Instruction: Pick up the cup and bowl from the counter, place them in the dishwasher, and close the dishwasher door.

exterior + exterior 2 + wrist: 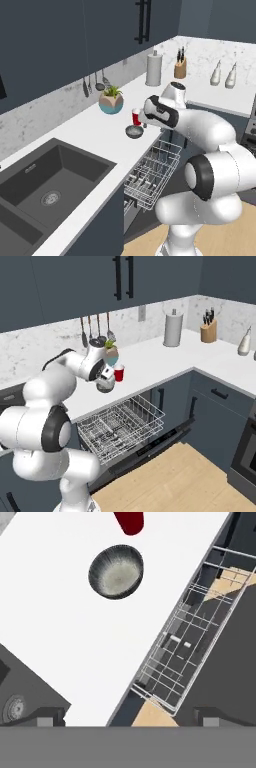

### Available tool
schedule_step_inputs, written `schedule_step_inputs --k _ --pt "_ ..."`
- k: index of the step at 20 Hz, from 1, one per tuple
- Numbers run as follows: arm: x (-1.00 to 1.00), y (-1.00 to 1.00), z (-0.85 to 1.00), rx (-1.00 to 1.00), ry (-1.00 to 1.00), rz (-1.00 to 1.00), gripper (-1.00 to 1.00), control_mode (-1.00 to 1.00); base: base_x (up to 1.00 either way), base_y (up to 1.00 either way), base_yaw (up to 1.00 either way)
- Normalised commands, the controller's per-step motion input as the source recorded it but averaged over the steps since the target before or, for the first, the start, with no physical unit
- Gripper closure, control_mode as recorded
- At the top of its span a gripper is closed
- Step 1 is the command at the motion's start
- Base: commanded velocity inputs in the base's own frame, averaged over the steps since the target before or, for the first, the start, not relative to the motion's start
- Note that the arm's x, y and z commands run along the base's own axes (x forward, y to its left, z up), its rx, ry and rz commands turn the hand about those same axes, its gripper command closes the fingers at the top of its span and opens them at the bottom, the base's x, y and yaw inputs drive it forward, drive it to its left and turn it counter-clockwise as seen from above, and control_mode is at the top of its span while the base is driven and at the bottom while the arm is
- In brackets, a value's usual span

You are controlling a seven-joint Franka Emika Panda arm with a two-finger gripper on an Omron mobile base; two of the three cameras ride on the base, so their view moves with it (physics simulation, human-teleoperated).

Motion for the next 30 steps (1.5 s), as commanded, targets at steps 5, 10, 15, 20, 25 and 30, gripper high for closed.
schedule_step_inputs --k 5,10,15,20,25,30 --pt "0.72 -0.01 -0.54 0.00 0.04 -0.07 -1.00 -1.00 0.00 0.00 0.00" --pt "0.73 0.00 -0.58 0.00 0.00 -0.06 -1.00 -1.00 0.00 0.00 0.00" --pt "0.56 0.00 -0.48 0.00 0.00 -0.03 -1.00 -1.00 0.00 0.00 0.00" --pt "0.42 0.00 -0.46 0.00 0.00 -0.03 -1.00 -1.00 0.00 0.00 0.00" --pt "0.37 0.00 -0.30 0.00 0.00 -0.04 -1.00 -1.00 0.00 0.00 0.00" --pt "0.34 0.01 -0.15 0.00 0.00 -0.05 -1.00 -1.00 0.00 0.00 0.00"
